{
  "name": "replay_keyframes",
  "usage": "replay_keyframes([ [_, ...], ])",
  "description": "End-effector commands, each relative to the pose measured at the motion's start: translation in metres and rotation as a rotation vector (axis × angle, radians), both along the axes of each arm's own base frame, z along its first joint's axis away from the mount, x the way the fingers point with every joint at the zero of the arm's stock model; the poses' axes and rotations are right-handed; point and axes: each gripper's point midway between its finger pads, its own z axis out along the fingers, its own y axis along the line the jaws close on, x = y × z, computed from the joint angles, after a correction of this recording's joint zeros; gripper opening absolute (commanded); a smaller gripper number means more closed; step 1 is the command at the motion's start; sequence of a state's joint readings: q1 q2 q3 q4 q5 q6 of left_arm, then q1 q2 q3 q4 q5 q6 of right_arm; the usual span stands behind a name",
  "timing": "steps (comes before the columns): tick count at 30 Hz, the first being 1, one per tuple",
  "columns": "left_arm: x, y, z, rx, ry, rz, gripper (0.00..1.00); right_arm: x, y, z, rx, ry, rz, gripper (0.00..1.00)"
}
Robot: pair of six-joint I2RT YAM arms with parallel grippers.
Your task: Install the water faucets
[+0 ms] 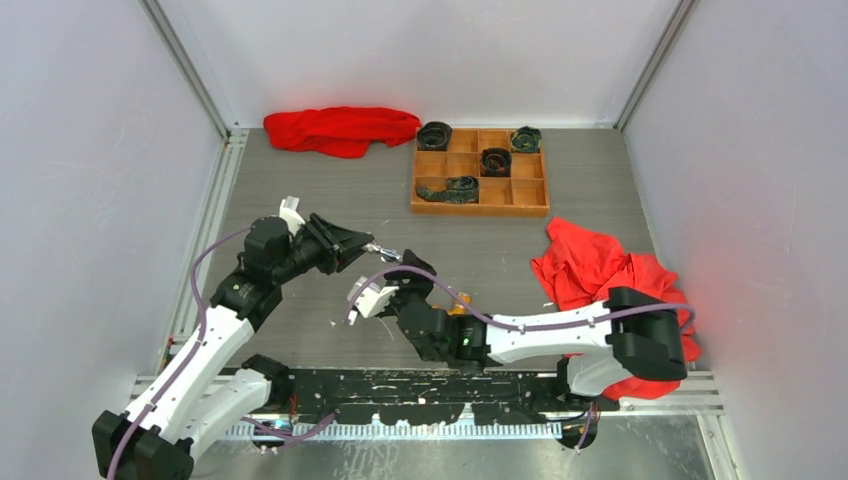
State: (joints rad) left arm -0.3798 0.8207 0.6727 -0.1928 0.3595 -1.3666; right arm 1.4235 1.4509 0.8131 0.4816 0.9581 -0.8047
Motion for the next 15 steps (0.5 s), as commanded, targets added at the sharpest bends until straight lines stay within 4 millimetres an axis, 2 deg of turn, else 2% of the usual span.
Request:
replay_keyframes([
  [1,0.0,-0.003,0.033,-0.049,-0.116,-0.017,0.0,-0.008,0.017,0.02,0.165,0.204,0.166,0.56],
  [8,-0.001,-0.003,0.032,-0.053,-0.113,-0.019,0.0,-0.026,0.032,0.015,0.333,0.555,0.427,0.48],
  [11,-0.001,-0.003,0.033,-0.055,-0.116,-0.019,0.0,-0.025,0.032,0.015,0.381,0.634,0.466,0.41],
  [15,-0.001,-0.004,0.033,-0.055,-0.115,-0.021,0.0,-0.026,0.035,0.014,0.423,0.722,0.506,0.39],
])
